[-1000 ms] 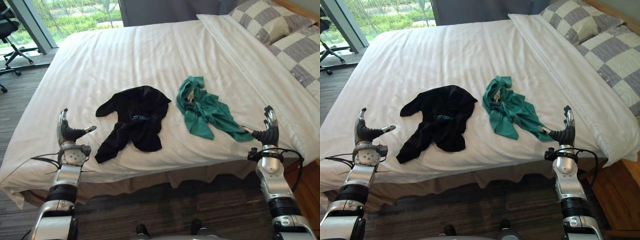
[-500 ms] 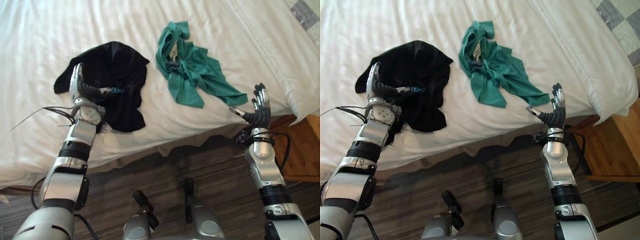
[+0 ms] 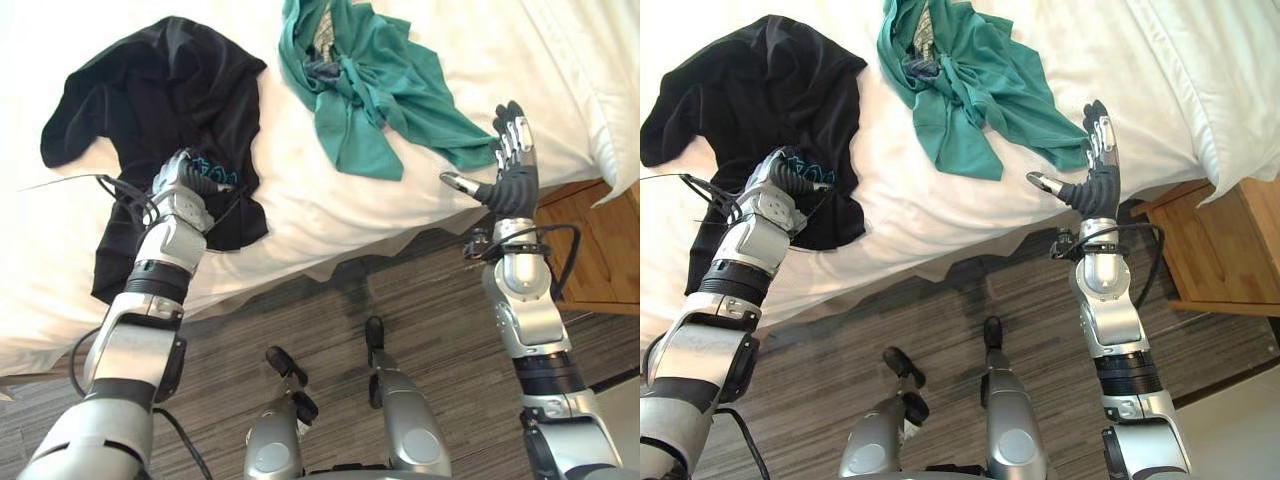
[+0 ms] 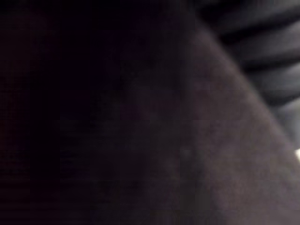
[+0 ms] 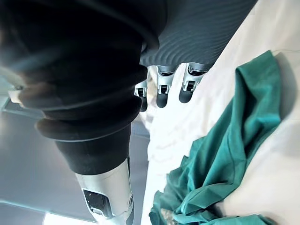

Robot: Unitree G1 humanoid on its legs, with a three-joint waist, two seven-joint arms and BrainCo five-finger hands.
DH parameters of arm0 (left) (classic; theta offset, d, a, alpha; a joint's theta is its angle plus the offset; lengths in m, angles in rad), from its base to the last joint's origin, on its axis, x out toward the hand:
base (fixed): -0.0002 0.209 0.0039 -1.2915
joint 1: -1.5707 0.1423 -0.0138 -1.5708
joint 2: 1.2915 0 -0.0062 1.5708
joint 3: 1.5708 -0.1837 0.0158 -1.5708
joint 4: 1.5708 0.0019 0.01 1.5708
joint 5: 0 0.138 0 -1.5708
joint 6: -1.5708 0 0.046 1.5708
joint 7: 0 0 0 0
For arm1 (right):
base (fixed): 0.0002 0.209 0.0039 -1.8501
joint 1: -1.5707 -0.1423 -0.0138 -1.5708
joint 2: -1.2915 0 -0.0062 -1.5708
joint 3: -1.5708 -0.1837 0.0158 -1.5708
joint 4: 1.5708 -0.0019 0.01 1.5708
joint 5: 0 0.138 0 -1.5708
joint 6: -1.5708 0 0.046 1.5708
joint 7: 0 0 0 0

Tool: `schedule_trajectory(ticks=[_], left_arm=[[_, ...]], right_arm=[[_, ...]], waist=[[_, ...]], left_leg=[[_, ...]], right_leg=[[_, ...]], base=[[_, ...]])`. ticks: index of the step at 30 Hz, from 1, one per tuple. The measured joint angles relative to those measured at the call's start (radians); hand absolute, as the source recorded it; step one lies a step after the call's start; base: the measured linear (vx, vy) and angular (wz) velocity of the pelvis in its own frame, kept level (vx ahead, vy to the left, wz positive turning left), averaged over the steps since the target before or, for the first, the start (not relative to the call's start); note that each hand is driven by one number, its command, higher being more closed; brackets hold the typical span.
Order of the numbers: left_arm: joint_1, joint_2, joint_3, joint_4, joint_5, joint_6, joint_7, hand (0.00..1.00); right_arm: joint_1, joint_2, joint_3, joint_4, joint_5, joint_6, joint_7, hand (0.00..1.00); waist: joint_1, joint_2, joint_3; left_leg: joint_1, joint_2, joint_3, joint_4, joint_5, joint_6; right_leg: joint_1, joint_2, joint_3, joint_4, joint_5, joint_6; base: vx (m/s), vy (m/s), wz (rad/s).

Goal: Tidy the bed and pick cloth on bed and put in laundry

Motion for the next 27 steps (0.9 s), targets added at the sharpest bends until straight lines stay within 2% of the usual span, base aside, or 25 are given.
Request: schedule_trajectory(ticks=[3, 5, 6, 7, 8, 9, 10, 11, 12, 13, 15, 17, 21, 22, 27], left_arm=[[0.031, 0.001, 0.001, 0.0, 0.015, -0.009, 0.004, 1.0], [0.061, 0.003, 0.006, 0.0, -0.05, -0.062, 0.046, 1.0], [0.1, 0.005, 0.022, -0.007, -0.158, -0.134, 0.1, 1.0], [0.159, 0.005, 0.044, -0.039, -0.288, -0.229, 0.139, 1.0], [0.216, 0.004, 0.061, -0.082, -0.396, -0.309, 0.145, 1.0], [0.266, 0.003, 0.068, -0.123, -0.471, -0.361, 0.145, 1.0], [0.367, -0.014, 0.075, -0.2, -0.592, -0.45, 0.143, 1.0], [0.464, -0.051, 0.084, -0.269, -0.693, -0.52, 0.132, 1.0], [0.502, -0.075, 0.085, -0.3, -0.739, -0.548, 0.125, 1.0], [0.597, -0.129, 0.091, -0.376, -0.832, -0.595, 0.094, 1.0], [0.69, -0.176, 0.088, -0.452, -0.936, -0.613, 0.034, 1.0], [0.793, -0.211, 0.088, -0.5, -1.072, -0.606, -0.022, 1.0], [0.878, -0.231, 0.088, -0.6, -1.178, -0.585, -0.041, 1.0], [0.881, -0.232, 0.087, -0.618, -1.209, -0.582, -0.042, 1.0], [0.864, -0.229, 0.09, -0.69, -1.3, -0.574, -0.059, 1.0]], right_arm=[[-0.009, -0.013, 0.013, -0.009, -0.026, -0.003, 0.026, 0.0], [-0.023, -0.038, 0.032, -0.009, -0.037, -0.001, 0.039, 0.0], [-0.037, -0.052, 0.035, -0.009, -0.056, 0.009, 0.05, 0.0], [-0.053, -0.071, 0.034, -0.008, -0.08, 0.025, 0.05, 0.0], [-0.066, -0.093, 0.034, -0.002, -0.11, 0.039, 0.05, 0.0], [-0.076, -0.111, 0.034, 0.005, -0.132, 0.052, 0.05, 0.0], [-0.097, -0.149, 0.029, 0.027, -0.165, 0.075, 0.051, 0.0], [-0.118, -0.195, 0.02, 0.064, -0.193, 0.097, 0.053, 0.0], [-0.129, -0.214, 0.015, 0.084, -0.203, 0.108, 0.055, 0.0], [-0.159, -0.257, 0.003, 0.125, -0.221, 0.133, 0.071, 0.0], [-0.212, -0.3, 0.002, 0.189, -0.239, 0.164, 0.075, 0.0], [-0.305, -0.345, 0.021, 0.328, -0.28, 0.197, 0.093, 0.0], [-0.433, -0.432, 0.102, 0.568, -0.342, 0.212, 0.117, 0.0], [-0.466, -0.452, 0.125, 0.644, -0.349, 0.215, 0.12, 0.0], [-0.622, -0.497, 0.226, 0.873, -0.362, 0.222, 0.157, 0.0]], waist=[[-0.004, 0.003, -0.001], [-0.003, 0.011, -0.006], [-0.003, 0.018, -0.01], [-0.003, 0.028, -0.009], [-0.001, 0.034, -0.009], [0.002, 0.038, -0.007], [0.004, 0.047, -0.007], [0.018, 0.057, -0.005], [0.029, 0.061, -0.004], [0.055, 0.07, -0.004], [0.069, 0.087, 0.005], [0.111, 0.109, 0.015], [0.148, 0.145, 0.031], [0.165, 0.156, 0.035], [0.179, 0.183, 0.046]], left_leg=[[0.01, -0.003, 0.004, -0.001, -0.003, 0.005], [0.009, -0.006, -0.002, -0.002, -0.003, 0.006], [0.008, -0.008, -0.016, -0.001, -0.002, 0.007], [0.007, -0.01, -0.037, 0.0, 0.0, 0.011], [0.006, -0.011, -0.055, 0.0, 0.002, 0.014], [0.004, -0.011, -0.067, 0.0, 0.003, 0.015], [-0.005, -0.013, -0.101, 0.001, 0.006, 0.019], [-0.013, -0.021, -0.135, 0.001, 0.01, 0.023], [-0.014, -0.024, -0.147, 0.001, 0.01, 0.024], [-0.027, -0.029, -0.172, 0.005, 0.01, 0.025], [-0.052, -0.032, -0.217, 0.021, 0.01, 0.025], [-0.068, -0.036, -0.251, 0.026, 0.015, 0.032], [-0.104, -0.047, -0.295, 0.024, 0.031, 0.051], [-0.118, -0.05, -0.309, 0.022, 0.037, 0.057], [-0.176, -0.065, -0.349, 0.002, 0.067, 0.068]], right_leg=[[0.0, -0.003, 0.001, 0.033, -0.02, 0.002], [0.0, -0.007, -0.002, 0.036, -0.022, 0.003], [0.0, -0.009, -0.007, 0.037, -0.023, 0.004], [0.008, -0.013, -0.022, 0.037, -0.026, 0.008], [0.013, -0.016, -0.035, 0.04, -0.03, 0.011], [0.017, -0.018, -0.045, 0.041, -0.032, 0.012], [0.026, -0.025, -0.071, 0.042, -0.038, 0.01], [0.038, -0.032, -0.1, 0.042, -0.044, 0.011], [0.043, -0.034, -0.11, 0.042, -0.046, 0.011], [0.046, -0.04, -0.13, 0.044, -0.054, 0.015], [0.049, -0.049, -0.166, 0.055, -0.063, 0.015], [0.054, -0.055, -0.192, 0.055, -0.064, 0.013], [0.044, -0.069, -0.234, 0.06, -0.065, 0.014], [0.035, -0.072, -0.243, 0.065, -0.064, 0.014], [-0.012, -0.087, -0.278, 0.077, -0.061, 0.018]], base=[[-0.01, -0.008, -0.03], [0.0, -0.015, 0.04], [0.04, -0.038, 0.2], [0.05, -0.037, 0.33], [0.06, -0.036, 0.37], [0.05, -0.026, 0.52], [0.08, -0.02, 0.71], [0.05, -0.008, 0.73], [0.07, 0.007, 0.68], [0.05, 0.007, 0.61], [0.04, -0.002, 0.61], [0.02, -0.001, 0.41], [0.01, 0.01, 0.35], [0.01, 0.014, 0.26], [0.01, 0.007, 0.22]])
